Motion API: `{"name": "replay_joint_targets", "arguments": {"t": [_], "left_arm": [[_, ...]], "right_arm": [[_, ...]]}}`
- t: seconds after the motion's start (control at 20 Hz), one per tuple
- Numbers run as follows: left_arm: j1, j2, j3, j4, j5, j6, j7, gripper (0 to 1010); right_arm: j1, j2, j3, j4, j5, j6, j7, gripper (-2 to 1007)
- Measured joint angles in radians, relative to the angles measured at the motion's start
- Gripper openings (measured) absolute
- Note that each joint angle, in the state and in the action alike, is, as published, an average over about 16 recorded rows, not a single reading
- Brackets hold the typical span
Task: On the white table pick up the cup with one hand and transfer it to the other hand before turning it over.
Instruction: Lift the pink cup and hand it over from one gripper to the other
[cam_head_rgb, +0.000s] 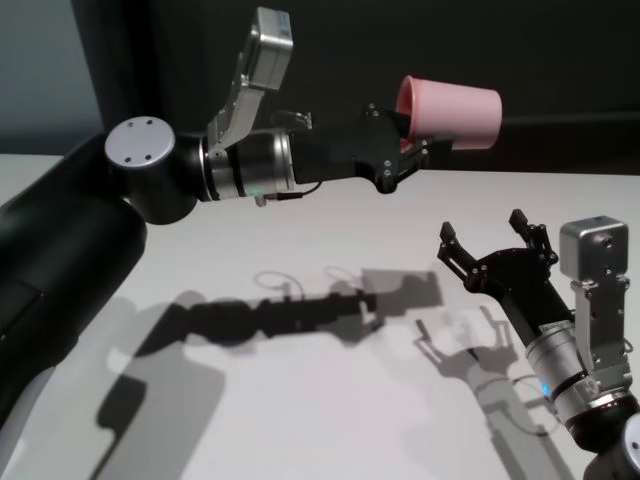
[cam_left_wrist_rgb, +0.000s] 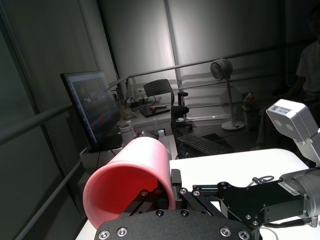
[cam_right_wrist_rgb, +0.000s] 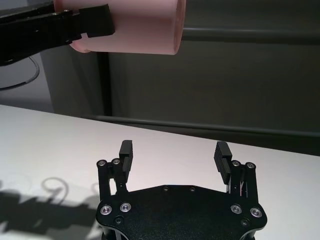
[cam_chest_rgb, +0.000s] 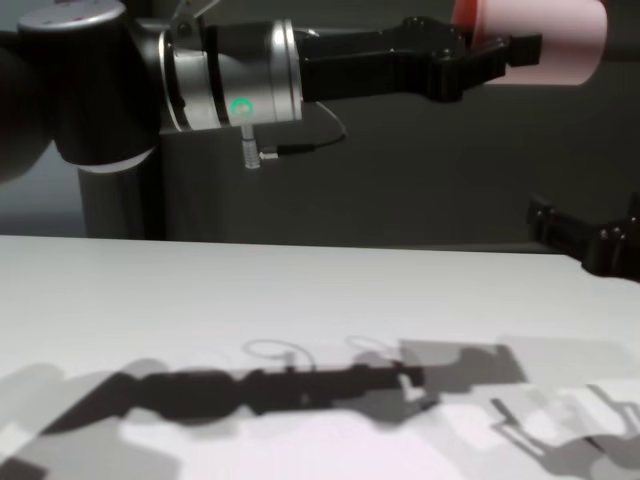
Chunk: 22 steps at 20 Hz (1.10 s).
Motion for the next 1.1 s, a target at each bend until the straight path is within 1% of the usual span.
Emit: {"name": "replay_joint_targets", "arguments": {"t": [0.1, 0.25, 0.35, 0.45, 0.55, 0.65, 0.75, 0.85, 1.0, 1.1], "left_arm": [[0.0, 0.0, 0.0, 0.0, 0.0, 0.0, 0.0, 46], [0.0, 0.0, 0.0, 0.0, 0.0, 0.0, 0.0, 46], [0.0, 0.0, 0.0, 0.0, 0.001, -0.001, 0.0, 46], [0.0, 0.0, 0.0, 0.0, 0.001, -0.001, 0.0, 46], [0.0, 0.0, 0.0, 0.0, 0.001, -0.001, 0.0, 46], [0.0, 0.0, 0.0, 0.0, 0.001, -0.001, 0.0, 47], [0.0, 0.0, 0.0, 0.0, 0.001, -0.001, 0.0, 47], [0.0, 0.0, 0.0, 0.0, 0.001, -0.001, 0.0, 47], [0.0, 0.0, 0.0, 0.0, 0.001, -0.001, 0.0, 47], [0.0, 0.0, 0.0, 0.0, 0.001, -0.001, 0.0, 46]], "right_arm": [[-0.009, -0.007, 0.024, -0.018, 0.051, 0.0, 0.029, 1002], [-0.023, -0.022, 0.065, -0.037, 0.146, -0.002, 0.076, 1002], [-0.03, -0.034, 0.094, -0.044, 0.224, -0.002, 0.114, 1002], [-0.034, -0.047, 0.123, -0.045, 0.313, 0.001, 0.154, 1002], [-0.034, -0.06, 0.149, -0.04, 0.403, 0.009, 0.194, 1002], [-0.032, -0.07, 0.17, -0.032, 0.49, 0.022, 0.232, 1002], [-0.026, -0.078, 0.188, -0.02, 0.573, 0.04, 0.27, 1002], [-0.017, -0.083, 0.2, -0.005, 0.651, 0.063, 0.308, 1002], [0.001, -0.088, 0.211, 0.022, 0.758, 0.105, 0.362, 1002], [0.015, -0.09, 0.215, 0.041, 0.82, 0.134, 0.395, 1002]]}}
